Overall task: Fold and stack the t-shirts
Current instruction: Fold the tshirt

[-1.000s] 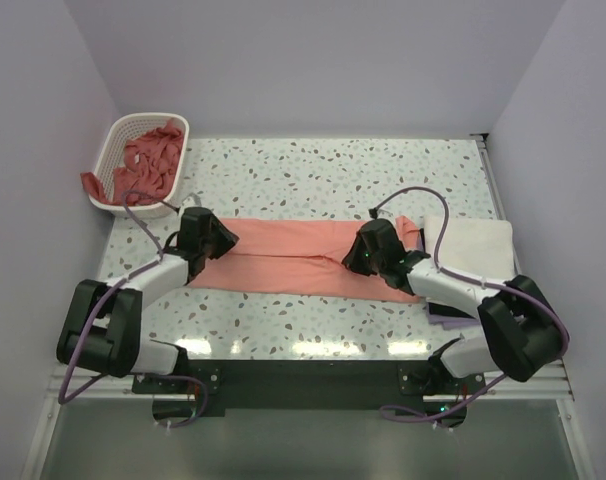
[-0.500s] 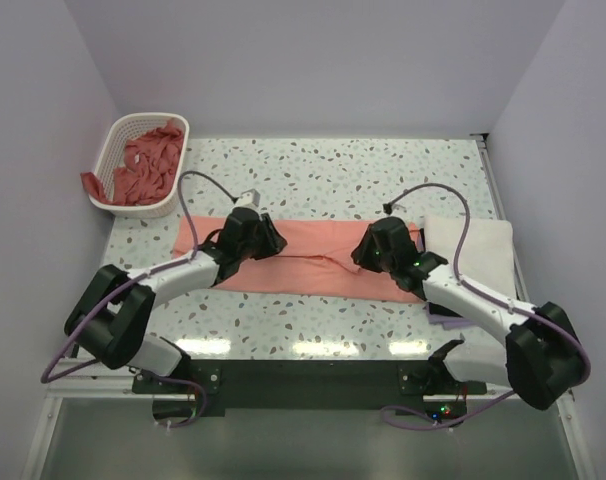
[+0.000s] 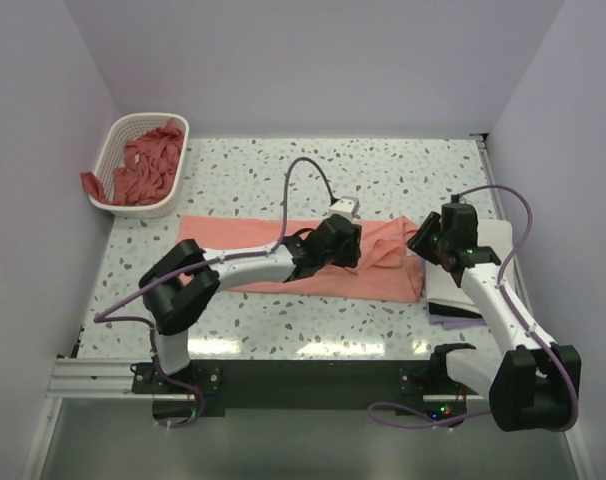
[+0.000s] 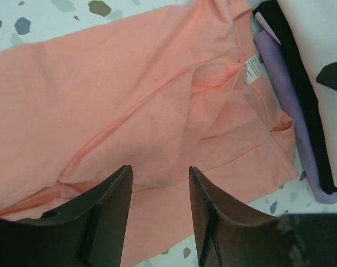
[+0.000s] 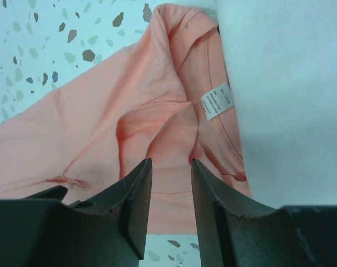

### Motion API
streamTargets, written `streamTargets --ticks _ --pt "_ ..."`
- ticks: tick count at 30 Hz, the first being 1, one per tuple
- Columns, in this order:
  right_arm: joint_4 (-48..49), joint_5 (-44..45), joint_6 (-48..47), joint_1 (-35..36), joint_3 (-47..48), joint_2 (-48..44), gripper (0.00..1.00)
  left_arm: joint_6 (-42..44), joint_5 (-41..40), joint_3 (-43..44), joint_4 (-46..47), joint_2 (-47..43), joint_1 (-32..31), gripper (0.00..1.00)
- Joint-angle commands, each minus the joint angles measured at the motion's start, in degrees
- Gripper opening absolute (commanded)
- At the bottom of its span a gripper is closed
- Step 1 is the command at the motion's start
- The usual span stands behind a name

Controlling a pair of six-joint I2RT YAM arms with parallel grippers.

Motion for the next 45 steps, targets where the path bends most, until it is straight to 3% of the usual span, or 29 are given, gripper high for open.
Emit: streamTargets --ticks 1,8,25,36,45 --pt "-1.7 -6.6 -2.6 -2.6 3.5 -0.4 0.38 3.4 -8.8 6.2 -7.2 3.5 -3.1 0.5" --pt "0.4 -10.3 -1.5 -3.9 2.2 -0.3 0.38 4.7 -14.1 11.2 -11.6 8.2 -7.1 0.5" --pt "1.9 -11.3 -1.3 -4.1 0.5 -0.6 0.39 6.9 -18.6 15.7 -12.7 13.8 -9.9 0.47" --pt "2.7 -11.8 -1.2 -4.2 -0.3 0.1 0.39 6.8 -22.0 16.2 -13.8 14.5 -10.6 0.34" --pt "3.5 -12.3 -1.0 -4.2 -0.8 0.6 0.39 6.5 -22.4 16.1 -14.3 14.8 -10.6 0.32"
